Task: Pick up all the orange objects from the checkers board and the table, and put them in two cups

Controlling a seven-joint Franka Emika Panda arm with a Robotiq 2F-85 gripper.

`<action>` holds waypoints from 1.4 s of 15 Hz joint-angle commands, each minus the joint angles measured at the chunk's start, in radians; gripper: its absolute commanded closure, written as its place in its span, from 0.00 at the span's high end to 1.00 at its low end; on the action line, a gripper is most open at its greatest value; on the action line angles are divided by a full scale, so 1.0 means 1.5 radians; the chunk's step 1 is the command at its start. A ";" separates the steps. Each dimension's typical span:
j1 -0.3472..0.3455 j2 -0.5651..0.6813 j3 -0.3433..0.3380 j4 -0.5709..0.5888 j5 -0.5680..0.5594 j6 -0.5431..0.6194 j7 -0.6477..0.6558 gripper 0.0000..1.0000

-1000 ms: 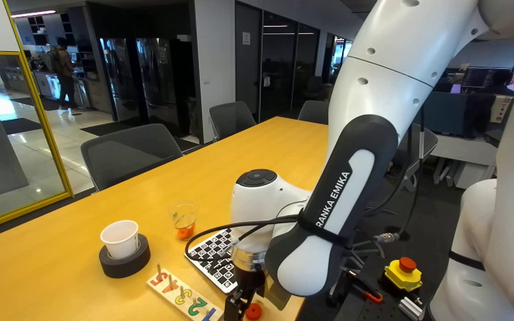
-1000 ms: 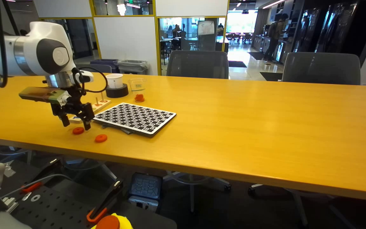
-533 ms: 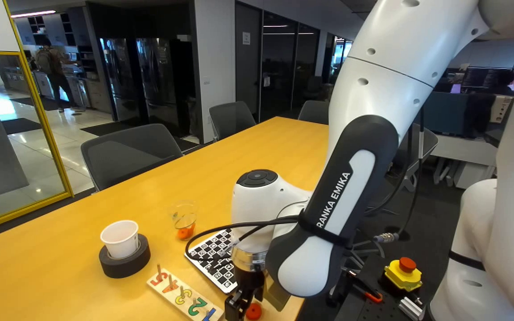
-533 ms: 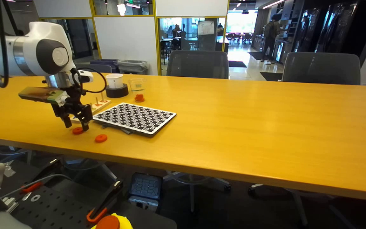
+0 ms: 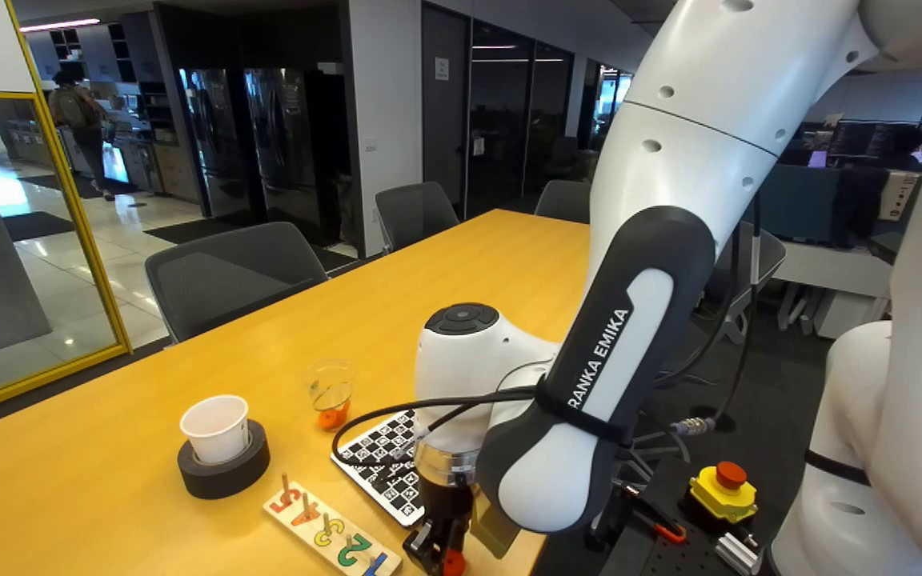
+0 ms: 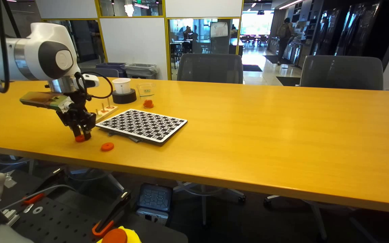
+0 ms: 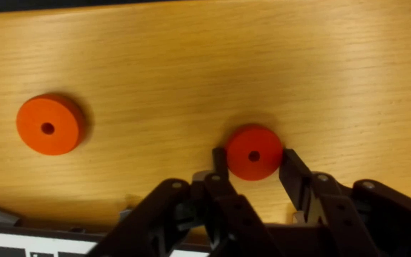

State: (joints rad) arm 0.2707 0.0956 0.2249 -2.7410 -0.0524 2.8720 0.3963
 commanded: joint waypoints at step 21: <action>-0.033 0.169 -0.023 0.614 -0.097 -0.415 -0.280 0.21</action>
State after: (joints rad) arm 0.2152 0.2122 0.1932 -2.0181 -0.1969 2.3239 0.0737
